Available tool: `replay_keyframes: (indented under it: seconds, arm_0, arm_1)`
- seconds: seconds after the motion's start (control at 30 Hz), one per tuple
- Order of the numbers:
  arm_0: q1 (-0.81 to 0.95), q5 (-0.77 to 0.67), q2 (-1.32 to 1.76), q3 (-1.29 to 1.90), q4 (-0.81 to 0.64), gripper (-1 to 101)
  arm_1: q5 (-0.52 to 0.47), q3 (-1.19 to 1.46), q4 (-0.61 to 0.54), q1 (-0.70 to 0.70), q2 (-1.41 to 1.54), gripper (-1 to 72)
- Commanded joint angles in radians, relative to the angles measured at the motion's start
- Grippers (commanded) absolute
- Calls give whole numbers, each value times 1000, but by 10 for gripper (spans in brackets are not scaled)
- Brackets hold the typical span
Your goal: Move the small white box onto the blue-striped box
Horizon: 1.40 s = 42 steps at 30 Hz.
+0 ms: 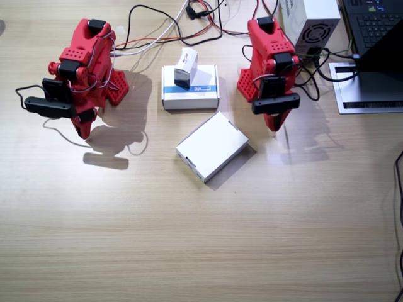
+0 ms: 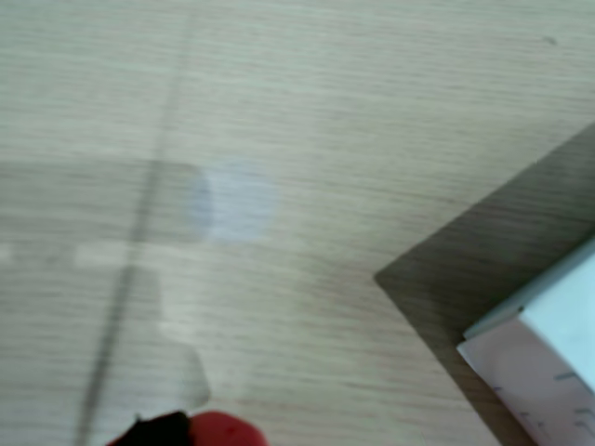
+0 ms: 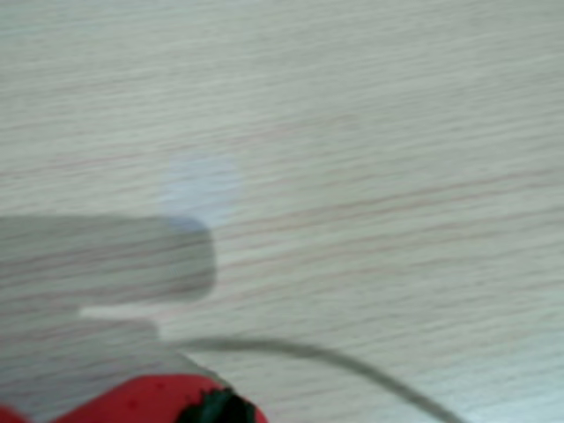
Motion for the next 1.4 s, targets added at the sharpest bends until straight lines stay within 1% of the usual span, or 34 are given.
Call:
replay_keyframes:
  seconds: [0.0,0.1,0.17,0.37,0.53,1.37]
  arm_0:
    - [17,14,29,-17,15,0]
    - [23,9,29,-17,15,0]
    - [29,6,29,-17,15,0]
    - [69,-31,31,-17,15,0]
    - [26,-15,31,-17,17,0]
    - [23,6,31,-17,18,0]
  arm_1:
    - [2,-11,34,-57,26,3]
    - [2,-11,34,-126,26,2]
    - [2,-11,34,-146,26,2]
    - [2,-11,34,-146,26,3]
    - [2,-11,34,-146,26,3]
    - [0,-11,34,-146,26,3]
